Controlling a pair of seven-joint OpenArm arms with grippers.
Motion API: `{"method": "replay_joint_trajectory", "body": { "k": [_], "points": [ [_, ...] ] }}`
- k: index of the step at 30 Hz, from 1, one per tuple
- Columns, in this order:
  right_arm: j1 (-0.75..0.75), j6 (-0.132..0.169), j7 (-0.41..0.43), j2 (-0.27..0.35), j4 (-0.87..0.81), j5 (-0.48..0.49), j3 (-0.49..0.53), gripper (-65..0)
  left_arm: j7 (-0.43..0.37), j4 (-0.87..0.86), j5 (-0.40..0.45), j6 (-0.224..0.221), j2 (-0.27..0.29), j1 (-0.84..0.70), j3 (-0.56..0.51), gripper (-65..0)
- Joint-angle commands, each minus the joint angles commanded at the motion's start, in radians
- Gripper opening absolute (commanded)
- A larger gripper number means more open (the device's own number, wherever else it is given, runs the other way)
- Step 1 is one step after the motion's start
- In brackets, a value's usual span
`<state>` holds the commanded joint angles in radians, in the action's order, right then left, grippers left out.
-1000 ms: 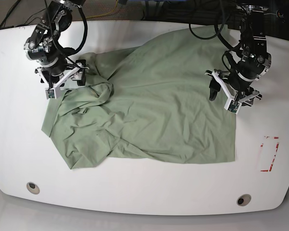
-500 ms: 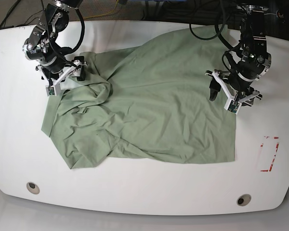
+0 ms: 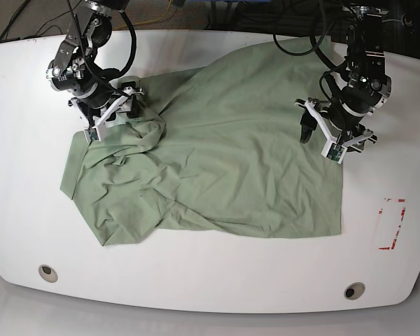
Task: Layout the t-shirt on the table in an organized manner, then fold the t-shirt properly
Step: 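Pull the grasped fabric back and outward with the right gripper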
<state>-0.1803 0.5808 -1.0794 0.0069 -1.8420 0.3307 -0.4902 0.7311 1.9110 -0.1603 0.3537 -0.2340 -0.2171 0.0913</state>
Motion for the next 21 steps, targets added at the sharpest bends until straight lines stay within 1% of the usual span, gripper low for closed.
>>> {"method": "replay_joint_trajectory", "body": {
  "k": [1, 3, 5, 6, 10, 18, 21],
  "points": [
    [0.000, 0.000, 0.000, 0.000, 0.000, 0.000, 0.000, -44.8, 0.000, 0.000, 0.000, 0.000, 0.000, 0.000, 0.000, -26.3],
    [0.000, 0.000, 0.000, 0.000, 0.000, 0.000, 0.000, -55.3, 0.000, 0.000, 0.000, 0.000, 0.000, 0.000, 0.002, -26.3],
    [0.000, 0.000, 0.000, 0.000, 0.000, 0.000, 0.000, -63.1, 0.000, 0.000, 0.000, 0.000, 0.000, 0.000, 0.002, -26.3],
    [0.000, 0.000, 0.000, 0.000, 0.000, 0.000, 0.000, -65.0, 0.000, 0.000, 0.000, 0.000, 0.000, 0.000, 0.002, -26.3],
    [-0.002, 0.000, -0.002, 0.000, -0.006, 0.000, 0.000, -65.0, 0.000, 0.000, 0.000, 0.000, 0.000, 0.000, 0.002, -26.3],
    [-0.083, -0.005, -0.003, -0.005, -0.167, 0.003, -0.009, -65.0, 0.000, 0.000, 0.000, 0.000, 0.000, 0.002, 0.000, -26.3],
    [-0.120, -0.006, 0.000, -0.018, -0.172, 0.043, -0.038, -65.0, 0.000, 0.000, 0.000, 0.000, 0.000, 0.002, -0.002, -26.3]
  ]
}}
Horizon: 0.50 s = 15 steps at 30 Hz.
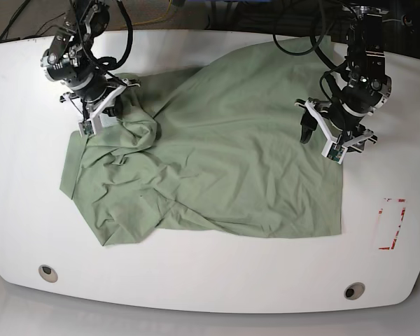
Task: Layout the t-shirt on the table in an organized manner, then fold the t-shirt properly
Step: 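Pull the grasped fabric back and outward with the right gripper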
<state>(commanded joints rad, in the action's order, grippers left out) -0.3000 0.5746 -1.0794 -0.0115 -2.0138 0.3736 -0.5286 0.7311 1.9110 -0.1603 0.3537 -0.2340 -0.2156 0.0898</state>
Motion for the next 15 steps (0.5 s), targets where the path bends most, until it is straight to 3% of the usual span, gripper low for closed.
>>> {"method": "replay_joint_trajectory", "body": {
  "k": [5, 15],
  "points": [
    [-0.069, -0.002, 0.002, -0.012, 0.000, 0.086, -0.118, -65.0, 0.000, 0.000, 0.002, 0.000, 0.000, 0.000, 0.000, -26.3],
    [-0.198, -0.002, 0.002, -0.015, 0.000, 0.155, -0.272, -65.0, 0.000, 0.000, 0.002, 0.000, 0.000, 0.000, -0.020, -26.3]
  ]
}}
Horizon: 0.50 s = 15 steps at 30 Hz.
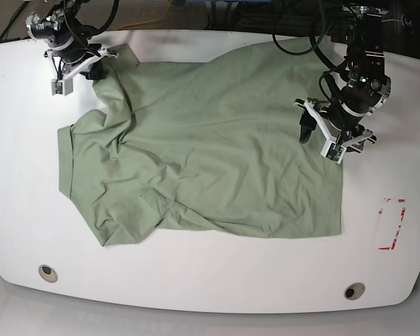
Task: Layout the t-shirt on the table in an organized manner, then fold the t-shirt properly
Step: 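Pull the grasped fabric back and outward with the right gripper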
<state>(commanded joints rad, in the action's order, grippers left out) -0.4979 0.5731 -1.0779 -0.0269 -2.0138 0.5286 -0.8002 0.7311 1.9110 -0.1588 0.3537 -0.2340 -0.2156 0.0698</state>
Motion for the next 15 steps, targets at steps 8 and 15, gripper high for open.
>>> {"method": "replay_joint_trajectory", "body": {
  "k": [8, 15],
  "points": [
    [-0.089, 0.000, 0.000, -0.029, 0.000, 0.038, -0.028, -65.0, 0.000, -0.002, 0.000, 0.000, 0.002, 0.003, -0.012, -26.3],
    [-0.143, -0.002, 0.000, -0.078, 0.000, 0.035, -0.021, -47.5, 0.000, -0.002, 0.000, -0.002, 0.002, 0.003, -0.020, -26.3]
  ]
}}
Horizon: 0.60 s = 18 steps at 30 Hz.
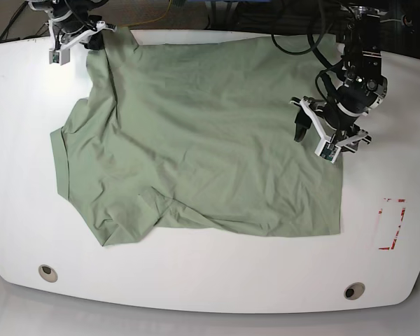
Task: Layout the t-shirt on the table in an organized manner, then fold the t-shirt properly
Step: 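Pull the grasped fabric back and outward with the right gripper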
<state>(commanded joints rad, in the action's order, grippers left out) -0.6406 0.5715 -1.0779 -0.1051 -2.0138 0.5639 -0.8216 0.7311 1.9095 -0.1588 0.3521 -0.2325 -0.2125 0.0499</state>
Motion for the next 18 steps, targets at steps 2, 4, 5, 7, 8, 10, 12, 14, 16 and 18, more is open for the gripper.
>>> {"method": "replay_joint_trajectory", "body": {
  "k": [2, 4, 5, 7, 8, 10, 12, 14, 16, 18],
  "points": [
    [-0.008, 0.000, -0.003, -0.008, 0.000, 0.000, 0.000, -37.7, 0.000, 0.000, 0.000, 0.000, 0.000, 0.000, 0.000, -26.3],
    [-0.018, 0.000, -0.005, -0.009, 0.000, 0.006, 0.000, -30.1, 0.000, 0.000, 0.000, 0.000, 0.000, -0.002, 0.000, -26.3],
    [-0.029, 0.000, -0.005, -0.009, 0.000, 0.006, 0.002, -26.1, 0.000, 0.000, 0.000, 0.000, 0.000, -0.002, 0.000, -26.3],
    [-0.040, 0.000, -0.005, -0.009, -0.002, 0.008, 0.002, -19.9, 0.000, 0.000, 0.000, 0.000, 0.000, -0.003, 0.000, -26.3],
    [-0.043, 0.000, -0.002, -0.008, -0.003, 0.014, 0.002, -17.9, 0.000, 0.000, 0.000, 0.000, 0.000, -0.003, 0.000, -26.3],
    [-0.043, 0.002, 0.000, 0.002, -0.003, 0.041, -0.003, -18.1, 0.000, 0.000, 0.000, 0.000, -0.002, -0.003, 0.000, -26.3],
    [-0.041, 0.002, 0.002, 0.018, -0.005, 0.066, -0.014, -18.8, 0.000, 0.000, 0.000, 0.000, -0.002, -0.003, 0.000, -26.3],
    [-0.020, 0.002, 0.002, 0.054, -0.003, 0.120, -0.040, -19.1, 0.000, 0.000, 0.000, 0.000, -0.002, -0.005, 0.000, -26.3],
    [0.005, 0.000, -0.003, 0.080, -0.002, 0.147, -0.054, -18.9, 0.000, 0.000, 0.000, 0.000, -0.002, -0.005, 0.000, -26.3],
    [0.032, 0.000, -0.003, 0.098, -0.002, 0.155, -0.055, -18.8, 0.000, 0.000, 0.000, 0.000, -0.002, -0.005, 0.000, -26.3]
  ]
}}
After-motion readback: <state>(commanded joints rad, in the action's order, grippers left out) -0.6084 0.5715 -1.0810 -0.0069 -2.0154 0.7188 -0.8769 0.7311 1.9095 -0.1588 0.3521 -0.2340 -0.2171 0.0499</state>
